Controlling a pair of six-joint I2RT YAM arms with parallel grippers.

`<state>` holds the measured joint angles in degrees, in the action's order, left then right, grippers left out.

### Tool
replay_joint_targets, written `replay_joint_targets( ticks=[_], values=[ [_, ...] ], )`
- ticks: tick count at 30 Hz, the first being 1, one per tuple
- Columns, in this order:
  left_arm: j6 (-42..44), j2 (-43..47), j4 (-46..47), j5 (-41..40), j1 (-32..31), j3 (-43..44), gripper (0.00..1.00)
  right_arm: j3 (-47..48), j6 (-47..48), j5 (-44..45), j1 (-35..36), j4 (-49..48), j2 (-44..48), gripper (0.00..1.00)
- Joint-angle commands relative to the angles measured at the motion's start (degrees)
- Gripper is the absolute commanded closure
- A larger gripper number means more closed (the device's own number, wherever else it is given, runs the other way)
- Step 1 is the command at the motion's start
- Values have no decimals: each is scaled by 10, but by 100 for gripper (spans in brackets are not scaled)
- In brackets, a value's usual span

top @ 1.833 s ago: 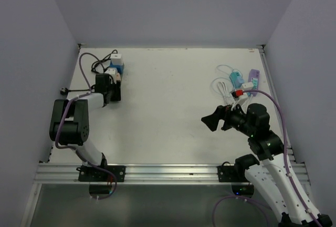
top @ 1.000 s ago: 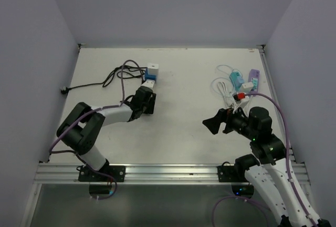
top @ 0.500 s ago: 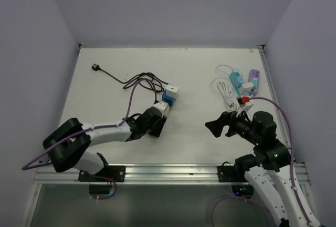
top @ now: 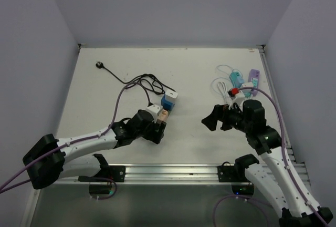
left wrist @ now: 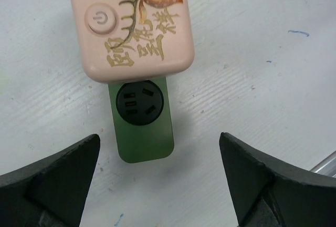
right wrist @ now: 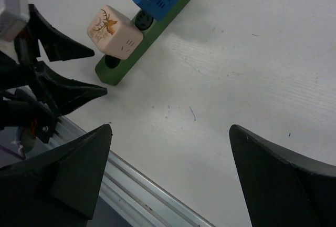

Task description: Pull the plug off the socket

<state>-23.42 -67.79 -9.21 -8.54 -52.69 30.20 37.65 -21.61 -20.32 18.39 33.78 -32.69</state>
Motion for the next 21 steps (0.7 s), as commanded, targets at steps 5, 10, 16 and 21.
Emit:
replay_joint_targets(
  ticks=[5,10,16,21],
  values=[
    [2,51,8,-34,-3,68,0,65,42,-17,8,-91,-121,1],
    [27,2,43,-64,-3,97,0,102,70,7,23,-159,-191,1],
    [46,-73,76,-113,-1,111,3,176,119,25,75,-197,-314,1],
    [46,-95,102,-133,6,109,11,222,145,43,113,-223,-400,1]
  ],
)
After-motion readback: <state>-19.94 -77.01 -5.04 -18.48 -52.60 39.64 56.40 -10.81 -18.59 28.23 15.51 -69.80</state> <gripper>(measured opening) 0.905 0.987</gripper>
